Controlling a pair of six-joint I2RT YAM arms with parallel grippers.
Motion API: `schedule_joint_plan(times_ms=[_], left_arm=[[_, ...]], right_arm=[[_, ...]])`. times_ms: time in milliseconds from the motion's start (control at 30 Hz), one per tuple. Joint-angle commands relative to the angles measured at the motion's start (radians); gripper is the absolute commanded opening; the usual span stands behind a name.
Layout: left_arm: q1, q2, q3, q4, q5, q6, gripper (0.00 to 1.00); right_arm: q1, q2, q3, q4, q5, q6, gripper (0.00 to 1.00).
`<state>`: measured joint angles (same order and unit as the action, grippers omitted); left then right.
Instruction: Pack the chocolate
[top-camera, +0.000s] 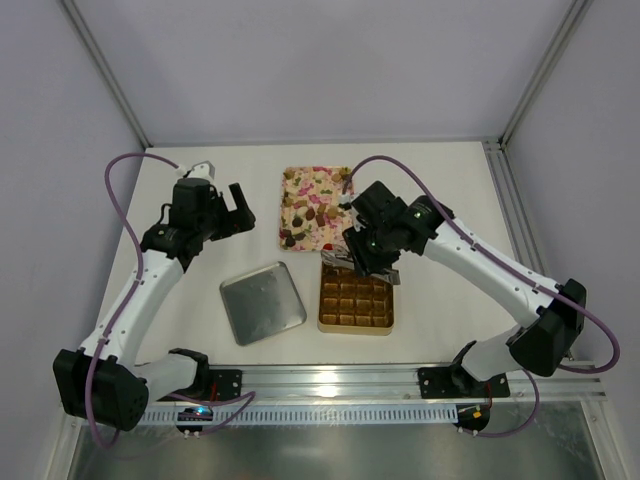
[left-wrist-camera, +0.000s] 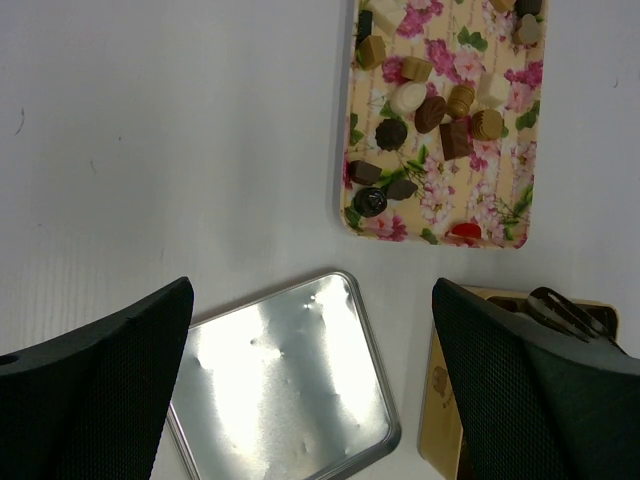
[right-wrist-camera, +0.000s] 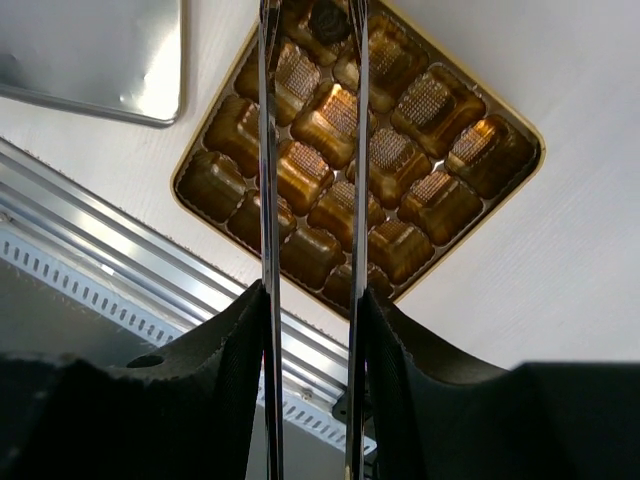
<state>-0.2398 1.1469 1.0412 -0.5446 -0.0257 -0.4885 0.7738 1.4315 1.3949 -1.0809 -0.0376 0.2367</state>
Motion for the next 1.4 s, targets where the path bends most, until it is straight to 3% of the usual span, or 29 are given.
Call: schedule_joint_plan(times_ms=[0,367,667,1367], left_arm=[[0.0,0.001,0.025,0.002,0.0,0.016,1.0],[0.002,0.002,0.025,0.005,0.001,0.016,1.0],[0.002,0.007,0.026,0.003,0.003,0.016,1.0],[0.002,0.016,0.026,0.003,-0.002,0.016,1.0]], right_arm=[[-0.027,0.033,0.13,0.027,0.024,-0.028,0.44],[-0.128,0.335,0.367,0.061,0.033,-0.073,0.43],[-0.189,0.454,0.495,0.05,0.076,-0.085,0.43],[-0.22,0.558,0.506,0.076,0.054,-0.094,0.43]])
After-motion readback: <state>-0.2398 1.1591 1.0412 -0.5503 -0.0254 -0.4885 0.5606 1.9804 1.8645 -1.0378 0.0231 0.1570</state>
